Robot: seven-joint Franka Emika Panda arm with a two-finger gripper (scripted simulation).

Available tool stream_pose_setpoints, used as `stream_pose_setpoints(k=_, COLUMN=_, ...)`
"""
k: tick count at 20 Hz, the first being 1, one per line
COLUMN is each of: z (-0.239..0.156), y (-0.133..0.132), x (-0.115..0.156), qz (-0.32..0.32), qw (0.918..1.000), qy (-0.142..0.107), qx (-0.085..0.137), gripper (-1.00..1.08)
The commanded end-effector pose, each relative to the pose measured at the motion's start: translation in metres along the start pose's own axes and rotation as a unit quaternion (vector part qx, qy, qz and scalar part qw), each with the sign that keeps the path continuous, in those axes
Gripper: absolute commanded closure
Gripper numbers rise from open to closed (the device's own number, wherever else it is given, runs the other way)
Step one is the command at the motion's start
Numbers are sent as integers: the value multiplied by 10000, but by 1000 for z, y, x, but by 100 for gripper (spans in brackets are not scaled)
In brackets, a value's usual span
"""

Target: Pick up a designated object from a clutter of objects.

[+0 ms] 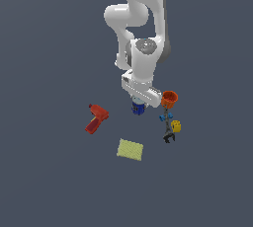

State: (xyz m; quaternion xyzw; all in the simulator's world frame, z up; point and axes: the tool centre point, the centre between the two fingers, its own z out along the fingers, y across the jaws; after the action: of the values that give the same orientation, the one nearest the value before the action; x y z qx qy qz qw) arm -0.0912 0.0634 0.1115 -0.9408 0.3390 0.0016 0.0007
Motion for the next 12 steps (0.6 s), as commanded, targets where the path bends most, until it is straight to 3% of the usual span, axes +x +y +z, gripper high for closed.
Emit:
stream_pose_setpoints(k=1, z=-15, y=-2, x=12, qz=0, qw=10000, qy=10, qx=17, gripper=108)
stream_pose_setpoints(k=12, z=-97, y=-10, x=83, qz=0, qw=10000, qy=10, qx=17, gripper=108)
